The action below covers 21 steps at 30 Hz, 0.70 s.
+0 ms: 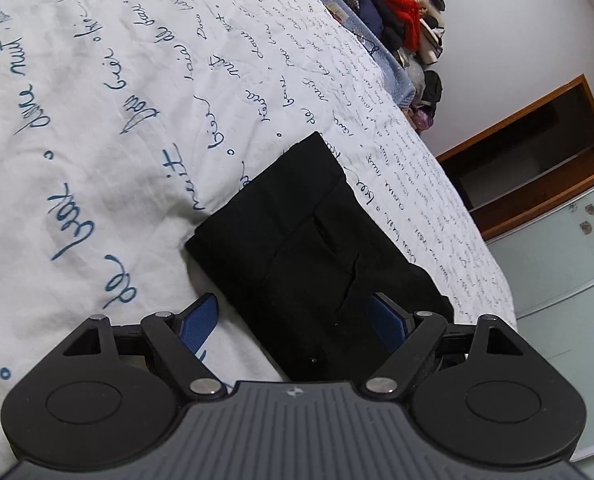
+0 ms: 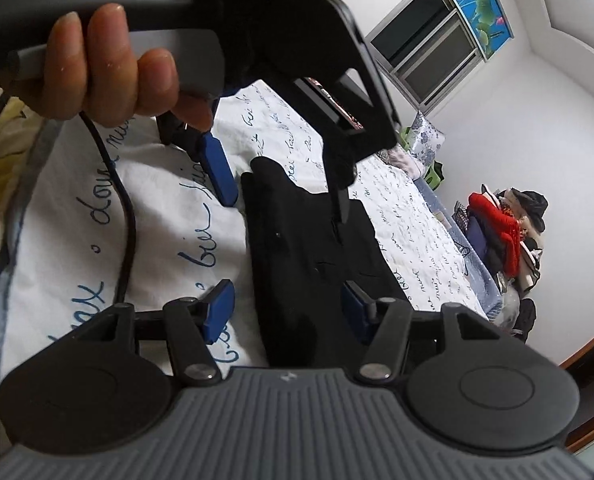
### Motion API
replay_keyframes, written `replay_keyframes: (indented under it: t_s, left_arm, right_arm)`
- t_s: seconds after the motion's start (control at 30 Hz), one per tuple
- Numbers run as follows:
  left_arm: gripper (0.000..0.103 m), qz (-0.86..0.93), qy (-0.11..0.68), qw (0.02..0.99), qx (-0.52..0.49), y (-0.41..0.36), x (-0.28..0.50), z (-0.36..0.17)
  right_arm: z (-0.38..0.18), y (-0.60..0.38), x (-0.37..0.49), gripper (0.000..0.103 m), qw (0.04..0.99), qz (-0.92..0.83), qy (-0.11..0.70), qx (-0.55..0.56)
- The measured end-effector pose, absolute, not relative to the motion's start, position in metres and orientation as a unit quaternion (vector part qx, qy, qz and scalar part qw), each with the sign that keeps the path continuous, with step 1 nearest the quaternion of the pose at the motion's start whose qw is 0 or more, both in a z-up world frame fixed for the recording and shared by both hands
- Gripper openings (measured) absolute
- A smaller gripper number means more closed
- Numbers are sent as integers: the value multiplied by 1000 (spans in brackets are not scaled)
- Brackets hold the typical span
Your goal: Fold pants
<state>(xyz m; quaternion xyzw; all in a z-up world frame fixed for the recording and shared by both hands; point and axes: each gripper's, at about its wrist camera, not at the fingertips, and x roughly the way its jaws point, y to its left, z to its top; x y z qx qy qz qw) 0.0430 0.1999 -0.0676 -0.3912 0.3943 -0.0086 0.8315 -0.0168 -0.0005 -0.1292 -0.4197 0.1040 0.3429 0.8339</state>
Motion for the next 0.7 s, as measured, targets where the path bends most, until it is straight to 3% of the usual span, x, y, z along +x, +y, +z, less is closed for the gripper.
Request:
replay_keyframes:
  t_s: [0.47,0.6,0.7]
  left_arm:
    - [89,25,386,837,-388,195,60,-74]
    - [89,15,380,854,-355,193,54,-67]
    - [89,53,345,898,-269,179,41,-43]
  right_arm:
    - [-134,18,-12,52,831,354,96,-417]
    - [-97,-17,0,57,838,409,145,-331]
    - [-69,-66,38,59,872,373,171,-267]
